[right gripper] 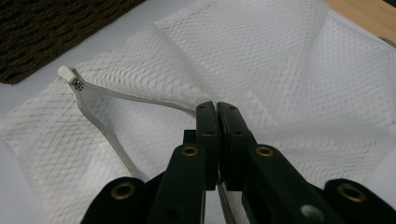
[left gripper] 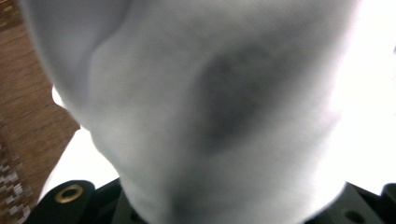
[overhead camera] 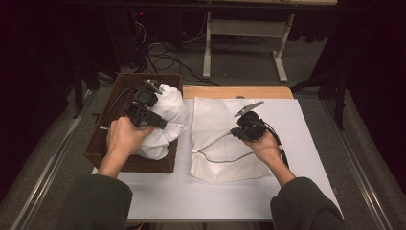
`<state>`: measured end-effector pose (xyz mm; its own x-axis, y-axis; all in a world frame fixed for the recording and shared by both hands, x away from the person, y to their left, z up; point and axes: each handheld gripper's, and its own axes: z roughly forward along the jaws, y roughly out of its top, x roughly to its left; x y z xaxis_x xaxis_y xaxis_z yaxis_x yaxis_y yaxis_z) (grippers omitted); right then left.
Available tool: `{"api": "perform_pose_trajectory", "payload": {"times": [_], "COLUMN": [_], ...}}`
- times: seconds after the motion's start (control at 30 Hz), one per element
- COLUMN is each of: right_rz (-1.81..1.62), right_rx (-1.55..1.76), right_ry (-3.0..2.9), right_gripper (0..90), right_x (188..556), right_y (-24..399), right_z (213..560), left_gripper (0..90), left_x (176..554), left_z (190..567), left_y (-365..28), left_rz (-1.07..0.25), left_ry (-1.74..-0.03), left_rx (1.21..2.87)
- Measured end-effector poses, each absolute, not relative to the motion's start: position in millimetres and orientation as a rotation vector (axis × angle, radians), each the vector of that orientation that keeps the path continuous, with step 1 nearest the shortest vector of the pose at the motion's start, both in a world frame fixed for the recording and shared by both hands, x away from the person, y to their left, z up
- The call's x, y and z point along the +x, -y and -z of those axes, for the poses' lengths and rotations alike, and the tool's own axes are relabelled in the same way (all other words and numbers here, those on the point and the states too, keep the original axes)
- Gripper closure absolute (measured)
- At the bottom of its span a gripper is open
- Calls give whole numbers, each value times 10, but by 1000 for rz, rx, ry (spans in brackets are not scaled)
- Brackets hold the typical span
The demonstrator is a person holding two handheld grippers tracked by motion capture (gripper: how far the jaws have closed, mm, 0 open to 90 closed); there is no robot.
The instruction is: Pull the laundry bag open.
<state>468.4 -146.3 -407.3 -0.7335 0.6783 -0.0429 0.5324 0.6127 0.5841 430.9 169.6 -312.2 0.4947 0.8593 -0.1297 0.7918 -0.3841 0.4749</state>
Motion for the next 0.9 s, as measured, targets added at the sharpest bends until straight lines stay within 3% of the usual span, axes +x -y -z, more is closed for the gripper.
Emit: {"api": "perform_pose_trajectory", "payload": {"times": [0.9], "right_rz": [-833], "right_rx": [1028], "right_ry": [-2552], "right_gripper": [889], "right_x": [4699], "right_y": [1614], "right_z": [4000], "left_gripper": [628], "left_x": [4103], "left_z": [2799], "left_y": [-952], "left_rz": [-114], "left_ry": [-1130], "left_rx": [2322]}}
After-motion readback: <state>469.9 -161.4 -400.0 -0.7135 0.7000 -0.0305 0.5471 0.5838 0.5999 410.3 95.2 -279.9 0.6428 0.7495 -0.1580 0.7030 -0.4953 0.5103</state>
